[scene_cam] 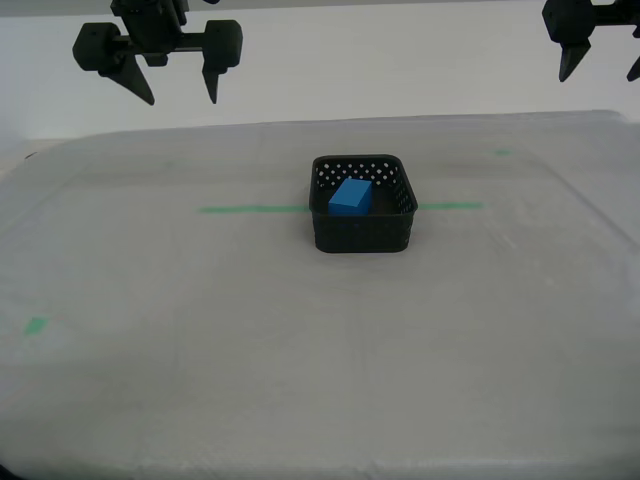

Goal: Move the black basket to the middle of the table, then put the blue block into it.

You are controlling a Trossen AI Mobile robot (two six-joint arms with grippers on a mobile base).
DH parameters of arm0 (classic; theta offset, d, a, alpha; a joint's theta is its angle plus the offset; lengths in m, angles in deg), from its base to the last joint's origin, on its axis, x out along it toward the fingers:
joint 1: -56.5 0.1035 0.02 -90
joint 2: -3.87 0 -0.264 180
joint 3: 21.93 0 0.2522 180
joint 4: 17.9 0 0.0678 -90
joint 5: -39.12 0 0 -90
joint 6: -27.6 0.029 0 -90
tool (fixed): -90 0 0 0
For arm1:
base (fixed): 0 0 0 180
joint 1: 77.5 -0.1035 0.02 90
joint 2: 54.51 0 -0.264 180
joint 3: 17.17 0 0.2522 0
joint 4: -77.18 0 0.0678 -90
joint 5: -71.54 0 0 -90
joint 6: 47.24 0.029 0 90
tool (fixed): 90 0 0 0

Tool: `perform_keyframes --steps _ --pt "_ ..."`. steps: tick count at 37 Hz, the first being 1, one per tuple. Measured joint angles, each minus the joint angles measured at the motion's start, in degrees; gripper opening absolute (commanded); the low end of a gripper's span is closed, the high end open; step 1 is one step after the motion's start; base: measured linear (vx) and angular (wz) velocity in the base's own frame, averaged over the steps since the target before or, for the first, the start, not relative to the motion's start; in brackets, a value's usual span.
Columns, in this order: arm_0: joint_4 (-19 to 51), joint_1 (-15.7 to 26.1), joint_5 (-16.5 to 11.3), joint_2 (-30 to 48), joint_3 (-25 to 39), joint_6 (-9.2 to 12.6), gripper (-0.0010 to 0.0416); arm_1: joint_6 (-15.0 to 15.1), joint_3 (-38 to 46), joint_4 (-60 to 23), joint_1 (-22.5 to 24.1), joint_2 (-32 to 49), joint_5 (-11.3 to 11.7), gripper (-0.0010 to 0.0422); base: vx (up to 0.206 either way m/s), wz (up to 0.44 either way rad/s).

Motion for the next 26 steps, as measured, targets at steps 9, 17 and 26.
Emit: perform_keyframes --steps 9,17,26 --pt "0.0 0.0 0.0 0.0 0.0 0.0 0.0399 0.0 0.0 0.0 0.0 0.0 0.0 0.0400 0.000 0.000" --pt "0.0 0.0 0.0 0.0 0.0 0.0 0.0399 0.0 0.0 0.0 0.0 0.0 0.0 0.0400 0.000 0.000" --pt "0.0 0.0 0.0 0.0 0.0 0.0 0.0399 0.0 0.0 0.0 0.0 0.0 0.0 0.0400 0.000 0.000"
